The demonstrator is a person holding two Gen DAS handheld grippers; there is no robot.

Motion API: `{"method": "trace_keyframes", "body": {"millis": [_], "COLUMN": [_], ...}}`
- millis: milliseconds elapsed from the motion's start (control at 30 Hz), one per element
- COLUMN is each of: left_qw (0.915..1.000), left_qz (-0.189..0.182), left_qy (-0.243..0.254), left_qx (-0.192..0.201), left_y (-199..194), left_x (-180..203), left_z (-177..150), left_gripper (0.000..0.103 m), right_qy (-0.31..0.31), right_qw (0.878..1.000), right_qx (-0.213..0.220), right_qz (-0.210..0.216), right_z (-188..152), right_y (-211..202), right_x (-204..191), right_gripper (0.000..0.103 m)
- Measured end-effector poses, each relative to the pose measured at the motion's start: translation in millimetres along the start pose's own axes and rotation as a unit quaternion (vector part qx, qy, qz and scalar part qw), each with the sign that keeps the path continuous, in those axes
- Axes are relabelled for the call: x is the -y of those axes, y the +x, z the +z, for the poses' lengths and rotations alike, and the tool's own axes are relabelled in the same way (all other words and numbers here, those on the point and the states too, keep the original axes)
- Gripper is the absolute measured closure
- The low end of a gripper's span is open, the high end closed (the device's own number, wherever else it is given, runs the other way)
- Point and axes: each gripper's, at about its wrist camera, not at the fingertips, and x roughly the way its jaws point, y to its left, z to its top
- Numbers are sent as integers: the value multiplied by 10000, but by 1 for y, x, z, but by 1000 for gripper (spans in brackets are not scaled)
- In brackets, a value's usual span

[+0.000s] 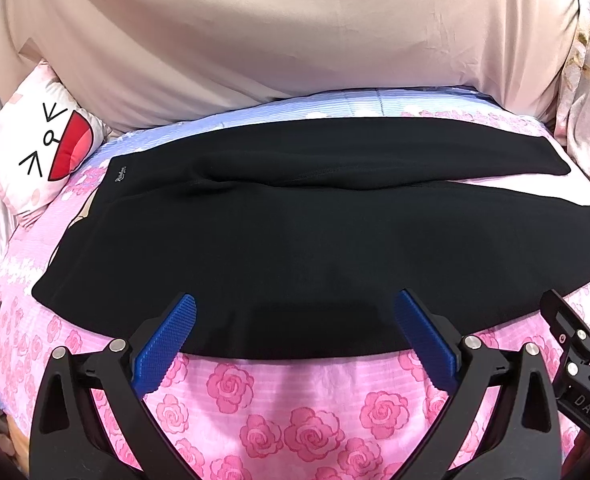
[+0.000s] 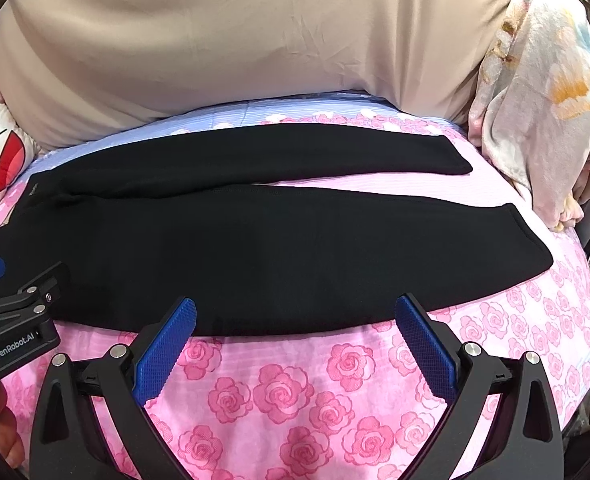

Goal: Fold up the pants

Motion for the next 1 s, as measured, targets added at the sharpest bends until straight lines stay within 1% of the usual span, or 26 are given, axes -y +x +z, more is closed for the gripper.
{"method": "trace_keyframes", "body": {"millis": [167, 533, 800, 1000], "left_qw": [10000, 10000, 9999, 9998], "left_qz": [12, 55, 107, 133], "left_qy": [7, -17, 100, 114], "left_qx": [-29, -7, 22, 4], "left_y": [4, 0, -5, -3], "left_x": [0, 0, 6, 6], "left_z": [3, 1, 0, 1], "left_gripper": [5, 5, 5, 5], "right_qy": [51, 57, 119, 76], "right_qw": [10000, 10000, 9999, 10000], "right_qx": [-3, 59, -4, 12], "right_qz": [-25, -9, -10, 14], "right_z": [0, 0, 0, 2], "right_y": [1, -2, 3, 3], "right_x": [4, 9, 18, 15], "right_gripper": [5, 5, 5, 5]}}
